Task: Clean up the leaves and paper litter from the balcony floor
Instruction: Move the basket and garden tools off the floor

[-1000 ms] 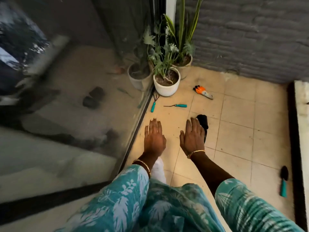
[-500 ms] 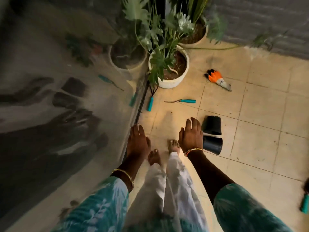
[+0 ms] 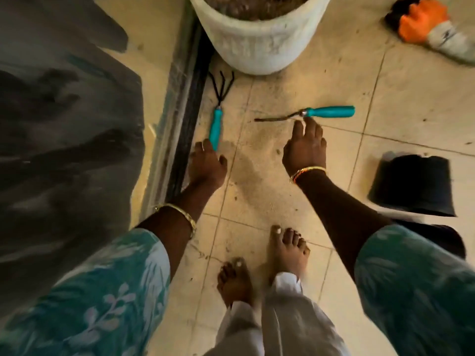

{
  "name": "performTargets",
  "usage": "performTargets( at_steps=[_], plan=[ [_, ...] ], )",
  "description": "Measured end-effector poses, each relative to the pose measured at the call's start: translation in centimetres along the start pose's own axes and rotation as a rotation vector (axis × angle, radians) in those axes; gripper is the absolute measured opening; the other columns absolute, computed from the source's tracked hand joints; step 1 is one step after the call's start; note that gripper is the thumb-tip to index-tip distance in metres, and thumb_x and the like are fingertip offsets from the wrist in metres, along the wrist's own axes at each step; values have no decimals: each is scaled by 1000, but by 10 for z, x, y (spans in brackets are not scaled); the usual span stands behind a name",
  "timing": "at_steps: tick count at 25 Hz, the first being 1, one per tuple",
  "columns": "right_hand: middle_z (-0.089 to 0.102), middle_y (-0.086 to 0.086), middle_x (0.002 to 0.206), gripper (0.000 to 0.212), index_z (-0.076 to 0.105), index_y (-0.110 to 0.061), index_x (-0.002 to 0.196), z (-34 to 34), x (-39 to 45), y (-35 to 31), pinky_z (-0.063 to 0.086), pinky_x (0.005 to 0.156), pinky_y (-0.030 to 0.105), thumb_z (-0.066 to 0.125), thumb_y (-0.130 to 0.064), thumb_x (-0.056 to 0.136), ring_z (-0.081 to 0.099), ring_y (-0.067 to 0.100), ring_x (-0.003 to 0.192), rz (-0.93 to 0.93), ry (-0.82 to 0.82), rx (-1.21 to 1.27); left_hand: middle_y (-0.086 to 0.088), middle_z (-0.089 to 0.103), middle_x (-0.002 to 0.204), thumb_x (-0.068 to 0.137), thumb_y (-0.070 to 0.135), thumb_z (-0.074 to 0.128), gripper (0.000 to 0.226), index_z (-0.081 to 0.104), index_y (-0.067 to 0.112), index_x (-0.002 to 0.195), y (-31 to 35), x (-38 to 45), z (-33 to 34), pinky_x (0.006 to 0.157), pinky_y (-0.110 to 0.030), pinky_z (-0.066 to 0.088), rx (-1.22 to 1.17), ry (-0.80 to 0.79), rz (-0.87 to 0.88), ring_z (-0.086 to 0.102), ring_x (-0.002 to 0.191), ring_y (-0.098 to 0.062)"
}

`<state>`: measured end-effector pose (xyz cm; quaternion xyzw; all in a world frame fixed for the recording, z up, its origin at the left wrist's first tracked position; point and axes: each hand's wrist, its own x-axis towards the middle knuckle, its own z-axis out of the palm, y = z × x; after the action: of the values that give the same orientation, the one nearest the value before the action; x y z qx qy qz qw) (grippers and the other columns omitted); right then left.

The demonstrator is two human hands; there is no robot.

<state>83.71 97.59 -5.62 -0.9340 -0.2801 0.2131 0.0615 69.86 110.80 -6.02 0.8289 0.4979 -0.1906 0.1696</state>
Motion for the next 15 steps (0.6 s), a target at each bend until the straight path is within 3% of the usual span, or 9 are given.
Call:
performTargets(
  at_steps=[5, 9, 11, 15],
  plan=[
    [24, 19, 150, 51, 29, -5, 142, 45, 66, 49, 24, 110, 52, 38, -2, 92, 20, 37, 139, 94, 122, -95, -18, 43, 135, 94, 39, 53, 60, 33, 6, 140, 8, 54, 48, 96, -48, 43, -10, 119, -90, 46, 120, -35],
    [47, 26, 127, 43, 47, 0, 127, 51, 84, 62, 30, 102, 57, 25, -6, 90, 40, 44, 122, 58, 198, -205, -17, 42, 137, 93, 38, 55, 61, 33, 6, 140, 7, 58, 57, 93, -43, 44, -59, 180, -91, 44, 123, -31],
    [50, 28, 119, 45, 48, 3, 123, 48, 83, 61, 31, 100, 56, 21, -8, 90, 45, 44, 114, 73, 162, -202, -18, 41, 138, 94, 35, 54, 59, 34, 5, 140, 3, 61, 55, 94, -45, 44, -86, 152, -92, 44, 124, -33],
    [48, 22, 126, 36, 43, -2, 130, 42, 54, 54, 30, 100, 53, 37, -4, 94, 42, 40, 118, 193, -8, -114, -20, 36, 141, 94, 31, 55, 61, 32, 1, 141, 2, 53, 34, 96, -45, 43, -134, 64, -202, 42, 126, -36]
  ],
)
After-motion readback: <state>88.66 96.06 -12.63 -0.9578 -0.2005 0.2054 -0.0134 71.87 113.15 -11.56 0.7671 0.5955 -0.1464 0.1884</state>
